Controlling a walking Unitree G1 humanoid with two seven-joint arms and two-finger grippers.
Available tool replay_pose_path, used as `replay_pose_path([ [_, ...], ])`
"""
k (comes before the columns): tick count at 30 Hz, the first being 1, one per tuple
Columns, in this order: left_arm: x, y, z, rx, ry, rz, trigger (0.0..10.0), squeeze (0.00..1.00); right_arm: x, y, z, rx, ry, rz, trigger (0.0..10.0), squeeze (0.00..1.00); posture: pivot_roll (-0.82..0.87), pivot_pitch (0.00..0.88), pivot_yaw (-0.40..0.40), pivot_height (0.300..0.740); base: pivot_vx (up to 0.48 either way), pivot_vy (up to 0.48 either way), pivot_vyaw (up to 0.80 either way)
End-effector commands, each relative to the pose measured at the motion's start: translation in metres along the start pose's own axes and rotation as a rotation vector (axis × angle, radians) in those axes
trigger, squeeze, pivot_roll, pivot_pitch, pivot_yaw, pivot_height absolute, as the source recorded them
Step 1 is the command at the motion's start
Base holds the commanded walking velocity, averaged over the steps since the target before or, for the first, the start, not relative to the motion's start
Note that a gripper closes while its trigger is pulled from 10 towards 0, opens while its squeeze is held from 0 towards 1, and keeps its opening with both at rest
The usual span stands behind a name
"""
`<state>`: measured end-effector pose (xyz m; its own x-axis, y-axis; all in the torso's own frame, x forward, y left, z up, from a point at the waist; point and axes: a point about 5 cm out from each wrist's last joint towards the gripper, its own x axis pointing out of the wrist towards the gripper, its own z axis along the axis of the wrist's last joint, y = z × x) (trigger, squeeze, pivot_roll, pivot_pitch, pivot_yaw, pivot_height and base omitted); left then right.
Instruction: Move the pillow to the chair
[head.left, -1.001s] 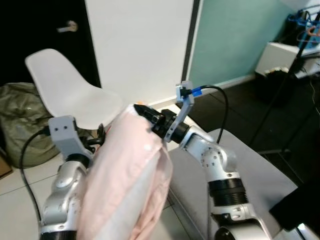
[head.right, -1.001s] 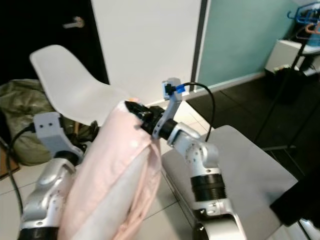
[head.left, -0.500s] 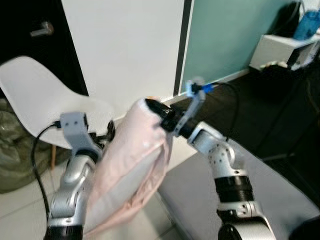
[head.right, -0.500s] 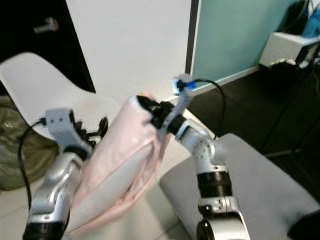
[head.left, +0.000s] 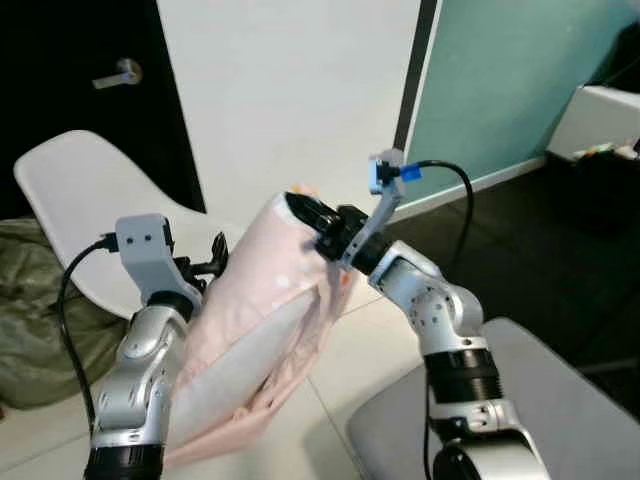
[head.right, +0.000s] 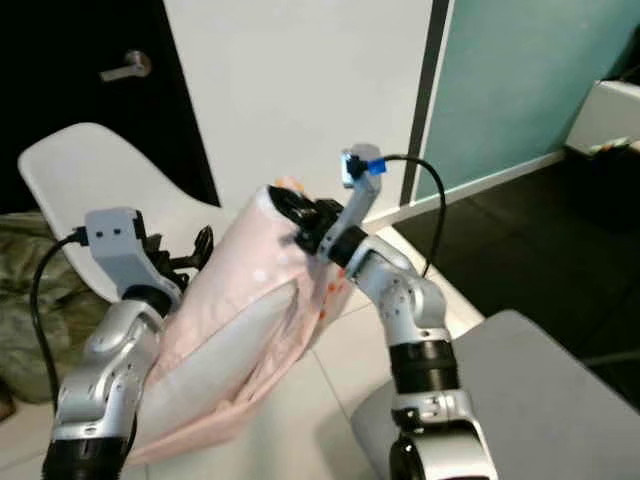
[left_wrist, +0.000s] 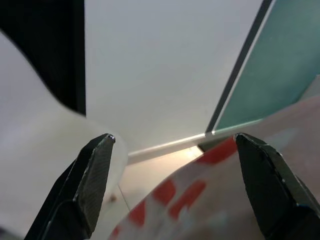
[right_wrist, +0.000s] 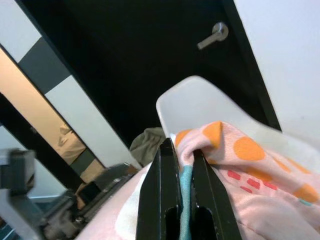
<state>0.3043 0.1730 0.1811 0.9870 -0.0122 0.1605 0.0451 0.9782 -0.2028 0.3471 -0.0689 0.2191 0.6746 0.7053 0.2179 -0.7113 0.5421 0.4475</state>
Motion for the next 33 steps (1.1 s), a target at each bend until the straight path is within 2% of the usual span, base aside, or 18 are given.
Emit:
replay_pose_path([
  [1,-0.001,0.009,0.003,0.007,0.0,0.024,10.0,0.0,0.01,0.017,0.019,-0.052,-0.096,0.085,10.0,0.0,-0.17,0.0,-0.026,0.74,0.48,0.0,0.0],
  [15,-0.002,0.001,0.002,-0.004,0.005,0.006,10.0,0.0,0.006,0.015,0.027,-0.048,-0.123,0.092,10.0,0.0,-0.18,0.0,-0.024,0.74,0.48,0.0,0.79],
  [23,0.0,-0.006,0.002,-0.015,0.007,-0.02,10.0,0.0,0.006,0.017,0.05,-0.022,-0.217,0.117,10.0,0.0,-0.18,0.0,-0.023,0.74,0.48,0.0,0.79],
  [28,0.003,-0.013,0.005,-0.023,-0.007,-0.042,10.0,0.0,0.011,0.017,0.078,-0.018,-0.317,0.104,10.0,0.0,-0.18,0.0,-0.027,0.74,0.48,0.0,0.79],
  [30,0.003,-0.013,0.005,-0.023,-0.007,-0.042,10.0,0.0,0.011,0.017,0.078,-0.018,-0.317,0.104,10.0,0.0,-0.18,0.0,-0.027,0.74,0.48,0.0,0.79],
  [31,0.004,-0.015,0.004,-0.008,-0.001,-0.036,10.0,0.0,0.013,0.012,0.083,-0.058,-0.339,0.048,10.0,0.0,-0.18,0.0,-0.029,0.74,0.3,0.0,0.64],
  [33,0.004,-0.014,0.001,0.005,0.019,-0.013,10.0,0.0,0.013,0.006,0.086,-0.065,-0.358,-0.004,10.0,0.0,-0.18,0.0,-0.032,0.74,0.0,0.0,0.0],
])
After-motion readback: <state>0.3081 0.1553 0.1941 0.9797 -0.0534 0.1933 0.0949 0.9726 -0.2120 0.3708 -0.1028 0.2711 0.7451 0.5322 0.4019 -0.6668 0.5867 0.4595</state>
